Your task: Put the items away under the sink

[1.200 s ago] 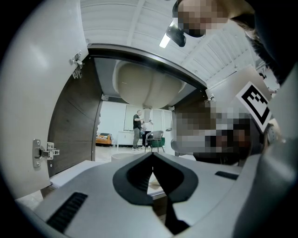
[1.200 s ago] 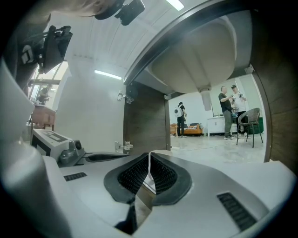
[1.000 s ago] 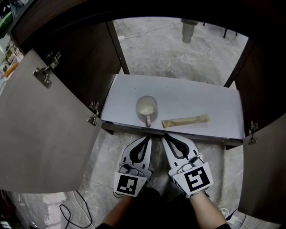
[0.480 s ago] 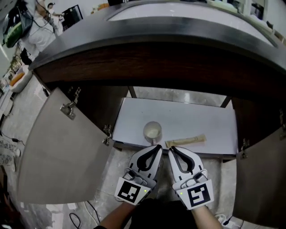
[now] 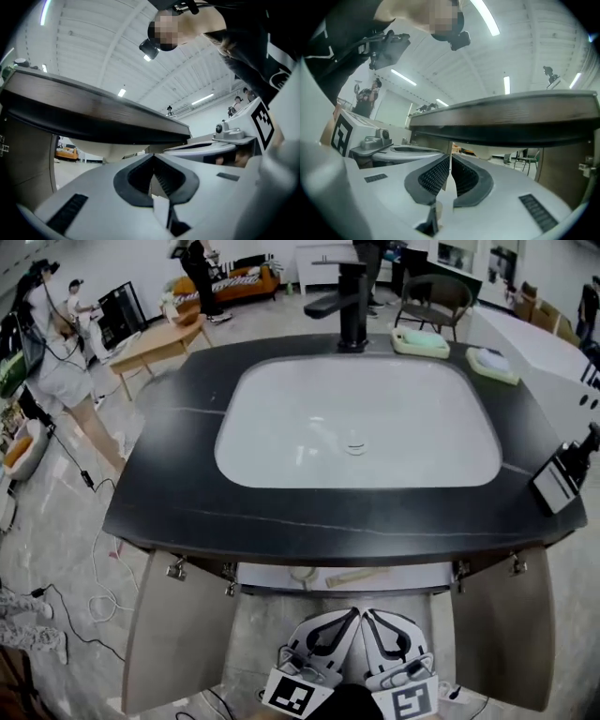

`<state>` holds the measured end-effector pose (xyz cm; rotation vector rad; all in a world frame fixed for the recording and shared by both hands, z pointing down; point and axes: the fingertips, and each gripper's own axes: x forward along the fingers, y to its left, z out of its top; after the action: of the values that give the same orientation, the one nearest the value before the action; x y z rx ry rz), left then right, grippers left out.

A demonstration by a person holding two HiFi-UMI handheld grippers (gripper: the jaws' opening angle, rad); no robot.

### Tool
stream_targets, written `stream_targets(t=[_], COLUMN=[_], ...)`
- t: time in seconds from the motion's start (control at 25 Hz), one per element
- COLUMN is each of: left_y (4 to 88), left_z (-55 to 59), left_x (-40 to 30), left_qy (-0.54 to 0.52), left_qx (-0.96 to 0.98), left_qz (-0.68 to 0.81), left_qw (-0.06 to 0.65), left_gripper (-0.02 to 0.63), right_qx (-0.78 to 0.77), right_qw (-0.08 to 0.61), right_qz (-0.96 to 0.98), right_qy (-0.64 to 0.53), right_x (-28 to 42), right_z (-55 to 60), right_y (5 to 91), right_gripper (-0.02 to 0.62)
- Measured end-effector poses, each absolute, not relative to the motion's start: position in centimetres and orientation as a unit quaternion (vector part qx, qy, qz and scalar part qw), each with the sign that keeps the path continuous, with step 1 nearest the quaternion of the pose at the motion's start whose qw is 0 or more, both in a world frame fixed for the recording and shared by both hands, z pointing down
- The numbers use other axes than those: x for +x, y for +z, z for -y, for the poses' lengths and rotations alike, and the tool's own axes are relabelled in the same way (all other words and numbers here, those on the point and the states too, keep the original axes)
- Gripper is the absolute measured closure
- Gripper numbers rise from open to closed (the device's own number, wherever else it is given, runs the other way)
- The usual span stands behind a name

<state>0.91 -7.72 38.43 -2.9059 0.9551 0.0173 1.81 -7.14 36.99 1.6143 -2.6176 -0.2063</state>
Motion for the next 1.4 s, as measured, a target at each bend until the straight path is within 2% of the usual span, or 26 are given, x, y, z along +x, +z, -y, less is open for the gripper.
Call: stream_targets(t=[0.44, 0.68, 0.92, 1.04, 1.2, 1.4], left_y=[24.7, 18.4, 11.7, 10.3, 10.8, 11.7], left_z=[4.6, 5.2, 5.9, 6.4, 7.7, 8.9], left_x=[8.4, 12.7, 17.2, 19.4, 22.1, 25.4], left_qy=[0.003, -0.021, 0.03, 0.048, 0.055, 0.048], left_qx=[-0.975, -0.989, -0.995, -0.996, -0.989, -0.982], left_qz=[-0.223, -0.147, -0.093, -0.079, -0.119, -0.166], left_qw=[0.011, 0.019, -0.008, 0.009, -0.069, -0.083], left_gripper=[0.597, 0.597, 0.597, 0.597, 0.597, 0.595], right_qx=[0.611, 0.659, 0.716, 0.74, 0.746, 0.734], right_qw=[0.051, 0.06, 0.048, 0.056, 0.096, 0.135], right_qz=[0.79, 0.75, 0.696, 0.67, 0.659, 0.666], right_qy=[-0.017, 0.002, 0.02, 0.006, 0.003, 0.016], right_x=[9.6, 13.6, 17.4, 19.5, 22.8, 27.0], right_z=[4.1, 4.4, 4.3, 4.7, 5.8, 7.5], right_y=[23.9, 16.9, 11.4, 10.7, 11.3, 12.1], right_gripper=[0.557, 0.555, 0.555, 0.555, 0.555, 0.554])
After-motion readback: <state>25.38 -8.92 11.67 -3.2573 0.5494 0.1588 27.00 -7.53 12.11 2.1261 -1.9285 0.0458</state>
